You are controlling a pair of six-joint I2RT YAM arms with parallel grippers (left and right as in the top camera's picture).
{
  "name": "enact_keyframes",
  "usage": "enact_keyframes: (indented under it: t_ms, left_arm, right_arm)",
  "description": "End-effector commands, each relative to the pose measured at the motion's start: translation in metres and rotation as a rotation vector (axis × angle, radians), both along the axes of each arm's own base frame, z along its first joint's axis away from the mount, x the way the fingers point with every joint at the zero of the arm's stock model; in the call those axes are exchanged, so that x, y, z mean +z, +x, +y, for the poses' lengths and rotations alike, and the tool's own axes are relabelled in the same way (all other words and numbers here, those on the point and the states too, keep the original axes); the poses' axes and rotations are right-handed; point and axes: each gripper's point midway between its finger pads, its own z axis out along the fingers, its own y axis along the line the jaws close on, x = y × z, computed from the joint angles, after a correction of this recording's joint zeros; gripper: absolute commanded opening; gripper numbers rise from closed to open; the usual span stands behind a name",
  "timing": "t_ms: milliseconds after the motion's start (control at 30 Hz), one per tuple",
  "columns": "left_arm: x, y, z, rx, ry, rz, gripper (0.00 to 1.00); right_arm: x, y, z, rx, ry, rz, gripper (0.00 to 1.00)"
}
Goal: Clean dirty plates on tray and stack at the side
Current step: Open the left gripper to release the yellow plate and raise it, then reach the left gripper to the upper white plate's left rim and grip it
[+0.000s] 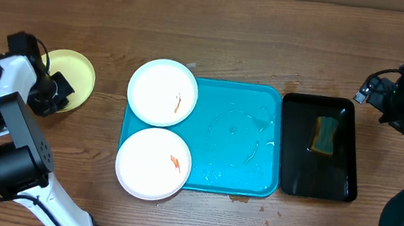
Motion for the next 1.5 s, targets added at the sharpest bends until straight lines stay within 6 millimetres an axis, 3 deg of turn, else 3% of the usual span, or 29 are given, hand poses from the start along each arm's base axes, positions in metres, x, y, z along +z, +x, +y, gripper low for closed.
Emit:
enact_keyframes:
  t_ms: [0, 100, 233, 267, 300, 333, 367, 467, 633, 767, 933, 1233, 1467]
  left_arm:
    - [0.044, 0.036, -0.009, -0.046, -0.046, -0.119, 0.04]
    - [0.078, 0.048, -0.025, -0.102, -0.08, -0.161, 0.04]
    - [0.108, 0.057, -0.073, -0.233, -0.166, -0.199, 0.1]
    - [0.111, 0.057, -0.087, -0.26, -0.203, -0.206, 0.21]
    - [0.112, 0.056, -0.103, -0.301, -0.243, -0.203, 0.42]
    - [0.111, 0.054, -0.117, -0.341, -0.268, -0.189, 0.54]
    - [0.108, 0.051, -0.128, -0.371, -0.277, -0.169, 0.57]
    - [0.097, 0.043, -0.155, -0.458, -0.279, -0.115, 0.56]
    - [0.084, 0.035, -0.181, -0.564, -0.184, -0.034, 0.43]
    - [0.082, 0.038, -0.195, -0.628, -0.117, -0.021, 0.46]
    - [0.081, 0.047, -0.197, -0.621, -0.034, -0.034, 0.53]
    - [0.08, 0.067, -0.176, -0.542, 0.118, -0.074, 0.56]
    - [0.057, 0.07, -0.176, -0.54, 0.124, -0.1, 0.61]
  right_arm:
    - [0.009, 0.003, 0.0, 0.0, -0.007, -0.028, 1.0]
    - [0.009, 0.003, 0.0, 0.0, -0.007, -0.028, 1.0]
    - [0.009, 0.003, 0.0, 0.0, -0.007, -0.028, 1.0]
    - [0.009, 0.003, 0.0, 0.0, -0.007, -0.028, 1.0]
    - [0.009, 0.003, 0.0, 0.0, -0.007, -0.028, 1.0]
    - [0.009, 0.003, 0.0, 0.0, -0.007, -0.028, 1.0]
    - [0.009, 0.003, 0.0, 0.0, -0.007, -0.028, 1.0]
    - [0.009, 0.003, 0.0, 0.0, -0.007, -0.028, 1.0]
    - [0.009, 0.003, 0.0, 0.0, -0.007, -0.028, 1.0]
    - [0.009, 0.003, 0.0, 0.0, -0.007, -0.028, 1.0]
    - [0.009, 0.003, 0.0, 0.0, -0.007, -0.028, 1.0]
    - [0.009, 0.003, 0.0, 0.0, -0.007, -0.028, 1.0]
    - [0.009, 0.003, 0.0, 0.0, -0.007, -0.028, 1.0]
